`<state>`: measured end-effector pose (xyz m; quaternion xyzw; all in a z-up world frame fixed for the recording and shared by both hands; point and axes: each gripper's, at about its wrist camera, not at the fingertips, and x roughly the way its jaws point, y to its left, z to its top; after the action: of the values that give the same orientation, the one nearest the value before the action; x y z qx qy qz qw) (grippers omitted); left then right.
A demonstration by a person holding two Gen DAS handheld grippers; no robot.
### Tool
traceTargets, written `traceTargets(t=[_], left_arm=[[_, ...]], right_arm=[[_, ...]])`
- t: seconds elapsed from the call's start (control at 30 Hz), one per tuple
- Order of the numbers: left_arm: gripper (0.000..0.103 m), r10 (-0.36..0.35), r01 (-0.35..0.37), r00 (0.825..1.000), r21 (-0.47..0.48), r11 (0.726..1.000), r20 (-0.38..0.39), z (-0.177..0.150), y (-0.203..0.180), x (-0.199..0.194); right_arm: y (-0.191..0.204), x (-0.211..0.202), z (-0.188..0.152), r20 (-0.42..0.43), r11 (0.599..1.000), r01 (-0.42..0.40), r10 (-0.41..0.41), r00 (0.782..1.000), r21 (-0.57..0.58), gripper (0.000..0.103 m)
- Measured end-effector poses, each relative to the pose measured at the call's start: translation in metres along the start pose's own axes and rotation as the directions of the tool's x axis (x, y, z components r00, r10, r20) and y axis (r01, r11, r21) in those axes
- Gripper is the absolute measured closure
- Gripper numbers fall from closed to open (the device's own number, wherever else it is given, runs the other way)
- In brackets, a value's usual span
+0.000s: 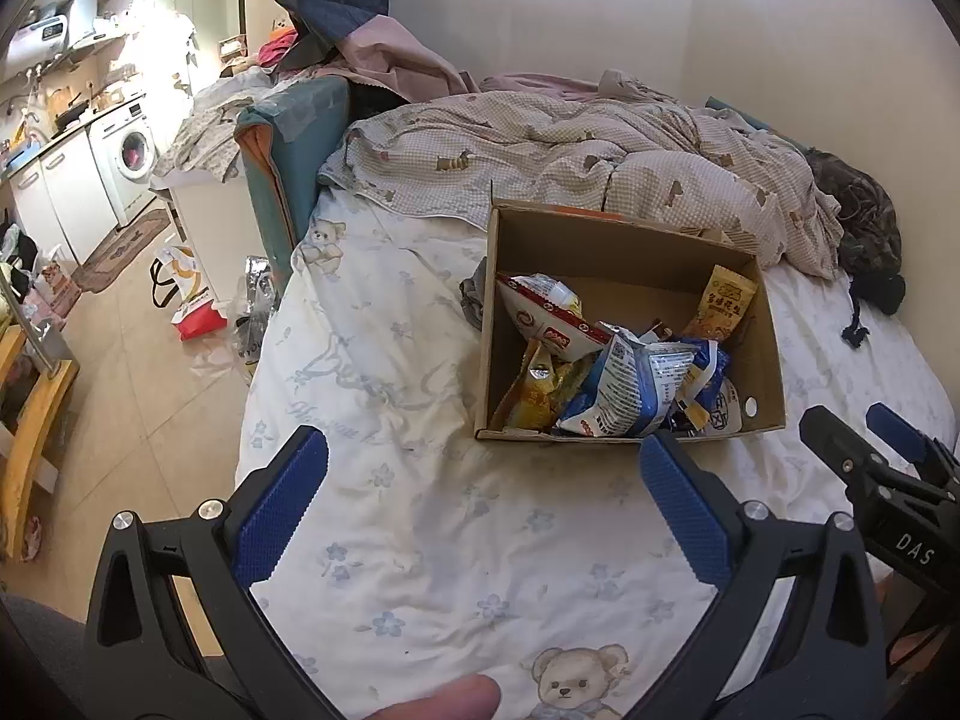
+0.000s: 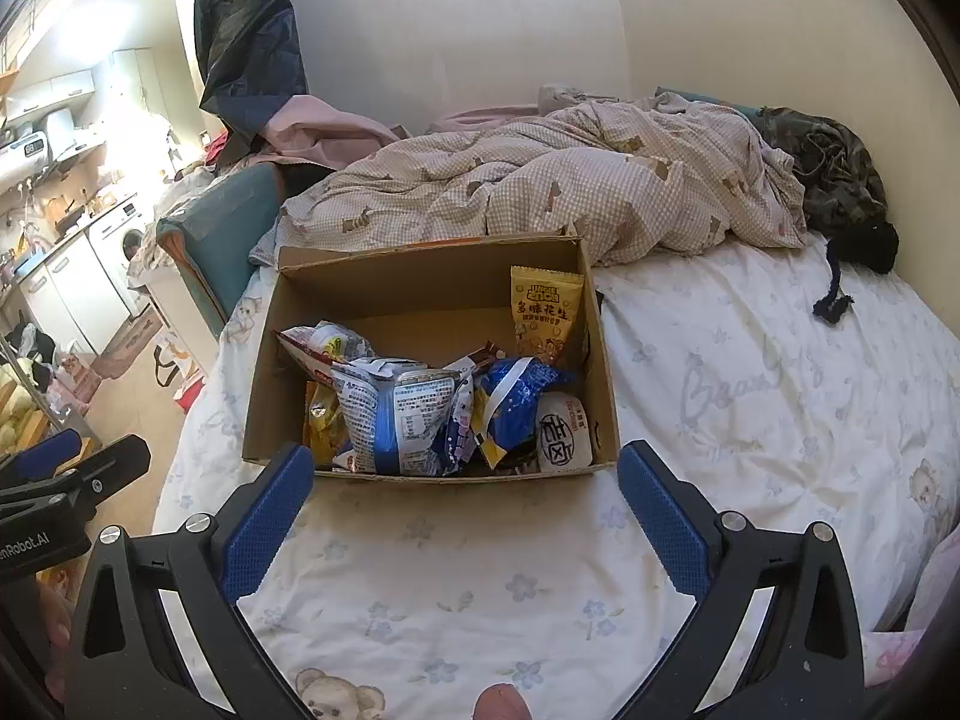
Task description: Organize snacks
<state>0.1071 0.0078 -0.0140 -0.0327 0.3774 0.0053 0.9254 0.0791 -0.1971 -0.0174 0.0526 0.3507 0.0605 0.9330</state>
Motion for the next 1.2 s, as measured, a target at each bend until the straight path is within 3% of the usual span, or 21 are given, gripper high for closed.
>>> traceTargets(t=[1.2], left_arm=[[0.000, -0.002, 0.002, 1.000, -0.003, 1.000, -0.014, -0.0044, -0.0004, 0.0017]], right_arm=[[0.0012, -0.0030, -0.0002, 0.005, 1.000, 0.004, -0.004, 1.000, -0.001, 0.000]])
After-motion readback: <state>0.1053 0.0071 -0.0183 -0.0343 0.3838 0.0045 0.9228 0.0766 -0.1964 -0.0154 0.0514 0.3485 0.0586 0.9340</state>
